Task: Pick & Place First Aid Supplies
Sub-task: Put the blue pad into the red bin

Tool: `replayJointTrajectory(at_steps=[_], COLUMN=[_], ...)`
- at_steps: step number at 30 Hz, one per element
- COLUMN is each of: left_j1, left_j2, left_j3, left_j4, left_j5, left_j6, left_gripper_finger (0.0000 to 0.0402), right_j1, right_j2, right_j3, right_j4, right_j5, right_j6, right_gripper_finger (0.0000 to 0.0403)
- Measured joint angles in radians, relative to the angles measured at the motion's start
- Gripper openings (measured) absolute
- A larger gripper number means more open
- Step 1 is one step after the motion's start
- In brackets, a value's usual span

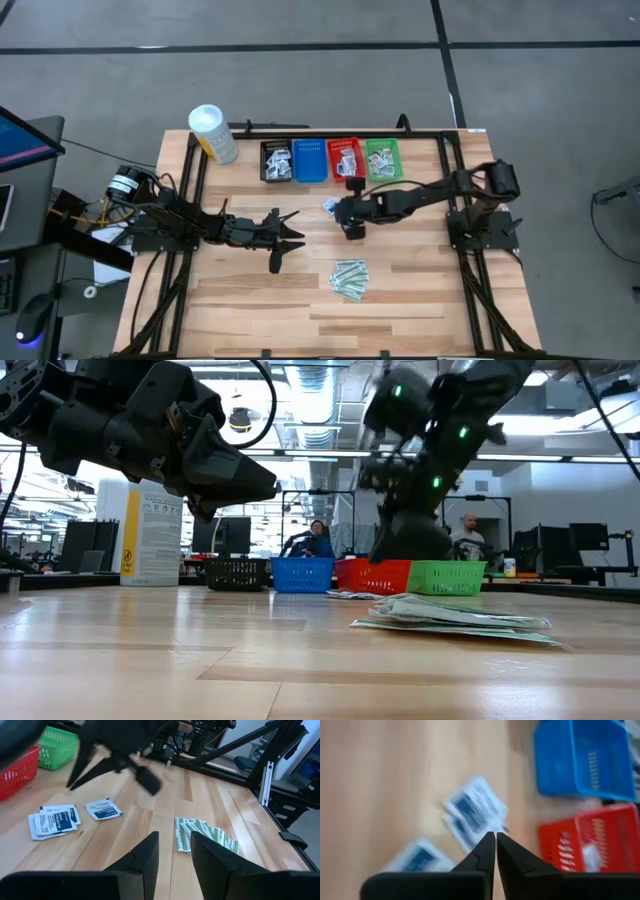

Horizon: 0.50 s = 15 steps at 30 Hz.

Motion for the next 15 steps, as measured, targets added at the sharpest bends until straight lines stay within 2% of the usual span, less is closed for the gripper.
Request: replayJointTrajectory(at_steps=[5,9,15], left_j1=[0.0,0.0,0.0], left_j2=[0.0,0.0,0.0], left_j3=[-0.002,-0.002,-0.002], left_j4=[0.0,0.0,0.0], left_j5=[0.0,0.0,0.0], left_j6=[0.0,0.005,0.007], left_gripper_finger=[0.0112,0.0112,0.0112], right_j1=[0.052,0.068,0.063], right_j2=[-0.052,-0.046,0.027], right_j3=[0.002,0.002,0.0], right_j4=[-0.075,-0.079,-0.083], right_j5=[-0.129,-0.22,-0.215], right_j6=[0.089,0.153,0.221], right_gripper_finger=[0.002,0.0048,0.0113])
